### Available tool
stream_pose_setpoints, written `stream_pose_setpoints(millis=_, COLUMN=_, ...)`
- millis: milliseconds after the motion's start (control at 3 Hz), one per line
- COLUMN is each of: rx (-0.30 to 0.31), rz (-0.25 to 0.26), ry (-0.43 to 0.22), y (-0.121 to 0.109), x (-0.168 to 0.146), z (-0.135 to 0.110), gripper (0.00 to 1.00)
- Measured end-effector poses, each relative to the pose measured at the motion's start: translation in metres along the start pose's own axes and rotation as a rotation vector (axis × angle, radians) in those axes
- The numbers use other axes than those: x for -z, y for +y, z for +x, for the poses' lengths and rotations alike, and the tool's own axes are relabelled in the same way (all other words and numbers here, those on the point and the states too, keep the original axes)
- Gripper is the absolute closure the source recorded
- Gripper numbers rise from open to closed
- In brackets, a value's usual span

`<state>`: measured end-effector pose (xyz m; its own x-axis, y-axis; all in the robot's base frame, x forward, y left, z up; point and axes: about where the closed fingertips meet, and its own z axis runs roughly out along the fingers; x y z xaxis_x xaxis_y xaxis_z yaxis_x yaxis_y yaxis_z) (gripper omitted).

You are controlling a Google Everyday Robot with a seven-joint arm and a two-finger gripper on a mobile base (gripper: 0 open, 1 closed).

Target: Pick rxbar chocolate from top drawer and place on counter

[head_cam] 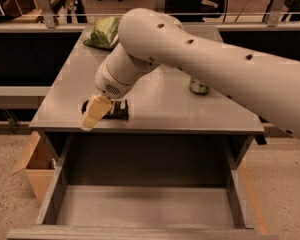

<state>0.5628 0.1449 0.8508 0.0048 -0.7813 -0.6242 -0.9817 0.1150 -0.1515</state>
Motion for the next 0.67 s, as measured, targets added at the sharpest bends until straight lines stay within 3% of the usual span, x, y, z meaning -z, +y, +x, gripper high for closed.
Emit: stream_pose_setpoints(millis=667, rx=-0.014, rz=0.084, ry=-0.03, y=-0.027, x=0.048, z=0.017, gripper=0.0)
